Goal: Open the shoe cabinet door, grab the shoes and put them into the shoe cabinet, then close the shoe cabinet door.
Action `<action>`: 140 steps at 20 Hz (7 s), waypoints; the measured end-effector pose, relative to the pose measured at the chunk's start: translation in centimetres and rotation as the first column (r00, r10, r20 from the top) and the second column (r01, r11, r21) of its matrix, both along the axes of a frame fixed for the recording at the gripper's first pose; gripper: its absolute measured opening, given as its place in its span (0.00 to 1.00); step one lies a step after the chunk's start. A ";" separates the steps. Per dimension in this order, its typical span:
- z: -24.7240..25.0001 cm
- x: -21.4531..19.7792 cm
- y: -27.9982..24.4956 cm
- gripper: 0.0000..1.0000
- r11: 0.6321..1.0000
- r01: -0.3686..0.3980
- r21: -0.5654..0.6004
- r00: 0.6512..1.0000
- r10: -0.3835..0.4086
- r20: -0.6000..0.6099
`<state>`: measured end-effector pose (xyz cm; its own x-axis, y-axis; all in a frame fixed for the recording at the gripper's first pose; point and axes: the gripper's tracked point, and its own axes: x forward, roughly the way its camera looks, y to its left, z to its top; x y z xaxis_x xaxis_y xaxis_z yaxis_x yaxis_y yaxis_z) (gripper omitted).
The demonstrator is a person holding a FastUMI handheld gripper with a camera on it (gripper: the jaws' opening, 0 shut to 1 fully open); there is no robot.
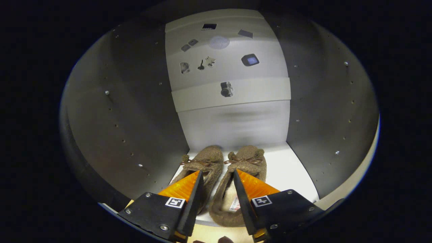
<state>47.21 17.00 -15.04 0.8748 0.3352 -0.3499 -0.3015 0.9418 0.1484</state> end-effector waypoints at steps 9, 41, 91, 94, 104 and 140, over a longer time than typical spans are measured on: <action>5.5 -11.9 -2.3 0.78 0.994 0.068 -0.083 0.985 -0.053 0.165; 7.9 -38.3 -32.4 0.91 0.994 0.045 0.095 0.978 -0.063 0.200; 7.4 -21.5 1.4 0.91 1.000 0.015 -0.013 0.987 -0.013 0.161; 7.5 -20.9 2.2 0.92 1.000 0.007 -0.015 0.988 -0.004 0.157; 7.1 -17.5 4.0 0.92 0.999 0.041 -0.027 0.987 -0.037 0.158; 14.5 -37.2 -6.6 0.95 0.989 0.141 -0.051 0.961 -0.125 0.246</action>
<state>10.03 10.40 -0.56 0.9710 0.1929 -0.1409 -0.1919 0.9812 0.0213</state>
